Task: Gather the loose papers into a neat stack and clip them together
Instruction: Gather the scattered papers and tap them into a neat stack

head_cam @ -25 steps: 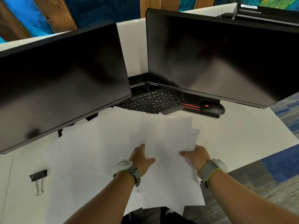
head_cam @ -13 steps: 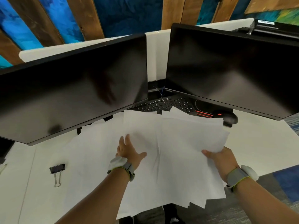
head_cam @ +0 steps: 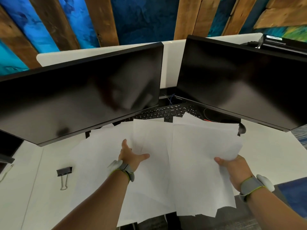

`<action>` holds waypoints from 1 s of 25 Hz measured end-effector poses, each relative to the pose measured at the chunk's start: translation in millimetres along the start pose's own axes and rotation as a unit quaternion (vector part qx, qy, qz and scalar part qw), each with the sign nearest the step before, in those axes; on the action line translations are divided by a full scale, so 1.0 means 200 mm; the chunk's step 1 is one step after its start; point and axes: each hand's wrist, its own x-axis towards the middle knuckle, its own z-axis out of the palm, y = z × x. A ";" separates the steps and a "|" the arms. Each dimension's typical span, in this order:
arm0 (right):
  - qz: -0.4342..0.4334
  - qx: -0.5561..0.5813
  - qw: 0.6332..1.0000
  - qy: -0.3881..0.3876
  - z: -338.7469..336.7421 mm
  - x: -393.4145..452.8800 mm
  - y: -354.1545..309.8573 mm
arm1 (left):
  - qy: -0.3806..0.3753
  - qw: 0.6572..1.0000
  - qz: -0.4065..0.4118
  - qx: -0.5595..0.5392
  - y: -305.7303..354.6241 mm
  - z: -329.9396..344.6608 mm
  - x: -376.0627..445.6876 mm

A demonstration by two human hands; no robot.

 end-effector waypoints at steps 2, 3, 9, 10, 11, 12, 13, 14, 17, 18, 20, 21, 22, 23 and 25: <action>0.007 0.012 1.000 -0.016 0.03 -0.01 0.00 | -0.009 0.999 0.006 -0.046 0.01 0.02 -0.01; 0.015 0.022 0.999 -0.027 0.05 -0.02 0.00 | -0.019 0.997 0.010 -0.072 0.02 0.03 -0.02; 0.052 0.054 0.992 -0.102 0.18 0.00 0.02 | -0.088 0.992 0.032 -0.081 0.10 0.14 -0.07; 0.053 0.048 0.991 -0.112 0.20 0.00 0.02 | -0.100 0.991 0.033 -0.076 0.11 0.17 -0.07; 0.053 0.040 0.990 -0.124 0.21 0.00 0.03 | -0.112 0.990 0.033 -0.078 0.11 0.20 -0.08; 0.054 0.029 0.989 -0.138 0.23 0.00 0.02 | -0.122 0.989 0.031 -0.079 0.11 0.22 -0.08; 0.058 0.014 0.987 -0.147 0.25 -0.01 0.03 | -0.129 0.988 0.027 -0.080 0.11 0.25 -0.08; 0.065 0.001 0.987 -0.150 0.26 -0.01 0.03 | -0.132 0.988 0.024 -0.072 0.11 0.27 -0.08; 0.092 -0.015 0.987 -0.130 0.27 -0.01 0.05 | -0.120 0.991 0.033 -0.050 0.11 0.31 -0.08; 0.099 -0.012 0.988 -0.118 0.26 0.00 0.07 | -0.117 0.991 0.034 -0.047 0.11 0.33 -0.07; 0.094 -0.015 0.991 -0.092 0.25 0.01 0.09 | -0.118 0.991 0.041 -0.048 0.12 0.35 -0.09; 0.084 -0.025 0.993 -0.079 0.25 0.02 0.10 | -0.118 0.991 0.042 -0.052 0.14 0.36 -0.10; 0.070 -0.035 0.994 -0.070 0.24 0.03 0.09 | -0.120 0.990 0.043 -0.052 0.15 0.37 -0.10; 0.058 -0.042 0.995 -0.065 0.23 0.03 0.08 | -0.118 0.991 0.044 -0.049 0.16 0.38 -0.10; 0.035 -0.038 0.997 -0.057 0.20 0.04 0.03 | -0.107 0.993 0.054 -0.020 0.19 0.38 -0.09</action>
